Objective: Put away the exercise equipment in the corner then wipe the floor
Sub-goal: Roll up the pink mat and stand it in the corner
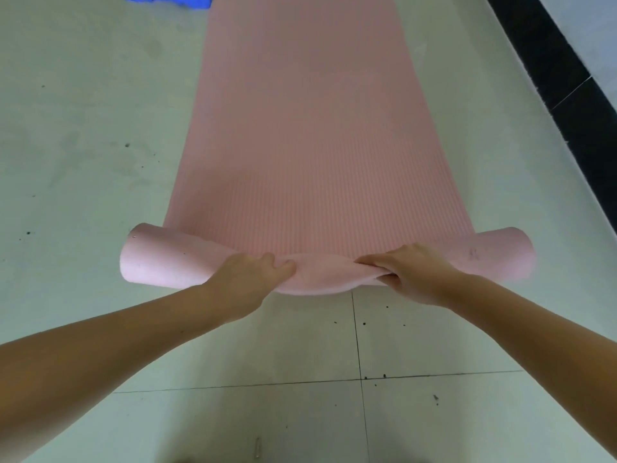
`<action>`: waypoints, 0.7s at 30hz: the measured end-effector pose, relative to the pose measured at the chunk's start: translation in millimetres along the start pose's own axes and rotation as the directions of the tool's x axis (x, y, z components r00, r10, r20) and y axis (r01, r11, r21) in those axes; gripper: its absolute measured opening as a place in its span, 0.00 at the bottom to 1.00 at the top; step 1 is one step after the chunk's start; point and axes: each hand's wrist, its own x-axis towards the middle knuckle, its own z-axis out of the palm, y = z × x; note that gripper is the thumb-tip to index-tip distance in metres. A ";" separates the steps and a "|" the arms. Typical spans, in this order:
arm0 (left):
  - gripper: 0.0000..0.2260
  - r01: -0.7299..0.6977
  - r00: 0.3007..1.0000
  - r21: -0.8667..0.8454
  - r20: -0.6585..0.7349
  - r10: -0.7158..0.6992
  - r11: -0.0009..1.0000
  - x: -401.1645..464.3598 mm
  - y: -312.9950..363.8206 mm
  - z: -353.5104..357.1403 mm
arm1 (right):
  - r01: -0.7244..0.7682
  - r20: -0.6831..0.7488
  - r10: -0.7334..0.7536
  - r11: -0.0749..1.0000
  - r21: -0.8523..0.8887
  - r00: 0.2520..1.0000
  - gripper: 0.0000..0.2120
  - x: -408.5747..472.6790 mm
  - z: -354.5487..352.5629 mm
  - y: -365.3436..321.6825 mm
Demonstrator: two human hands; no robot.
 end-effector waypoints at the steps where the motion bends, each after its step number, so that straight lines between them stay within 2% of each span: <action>1: 0.30 0.023 0.999 -0.022 0.041 -0.022 0.999 -0.8 -0.4 -0.6 | -0.005 0.025 0.004 1.000 0.026 1.000 0.18 1.7 -3.0 -1.7; 3: 0.26 0.093 0.989 -0.073 0.126 -0.083 0.993 -0.3 -5.0 -3.2 | -0.013 0.070 0.009 0.998 0.062 0.998 0.18 6.3 -10.9 -3.7; 6: 0.23 0.105 0.985 -0.138 0.153 -0.083 0.985 -2.3 -9.0 -7.9 | -0.020 0.111 0.011 0.996 0.086 0.994 0.18 10.1 -16.8 -6.4; 11: 0.18 0.058 0.961 -0.220 0.275 0.005 0.974 -11.1 -6.7 2.9 | -0.044 0.218 0.002 0.981 0.189 0.976 0.18 5.6 -2.0 -14.4; 15: 0.11 0.062 0.926 -0.371 0.367 0.085 0.927 -14.7 -8.1 12.0 | -0.098 0.355 0.009 0.967 0.235 0.935 0.18 9.2 5.8 -18.9; 17: 0.11 0.080 0.909 -0.410 0.405 0.102 0.909 -10.9 -12.9 16.4 | -0.158 0.422 0.025 0.946 0.283 0.906 0.18 17.7 5.1 -15.7; 21: 0.20 0.164 0.824 -0.412 0.557 0.105 0.896 25.0 -37.1 18.7 | -0.264 0.481 0.064 0.894 0.361 0.874 0.16 45.3 10.6 6.1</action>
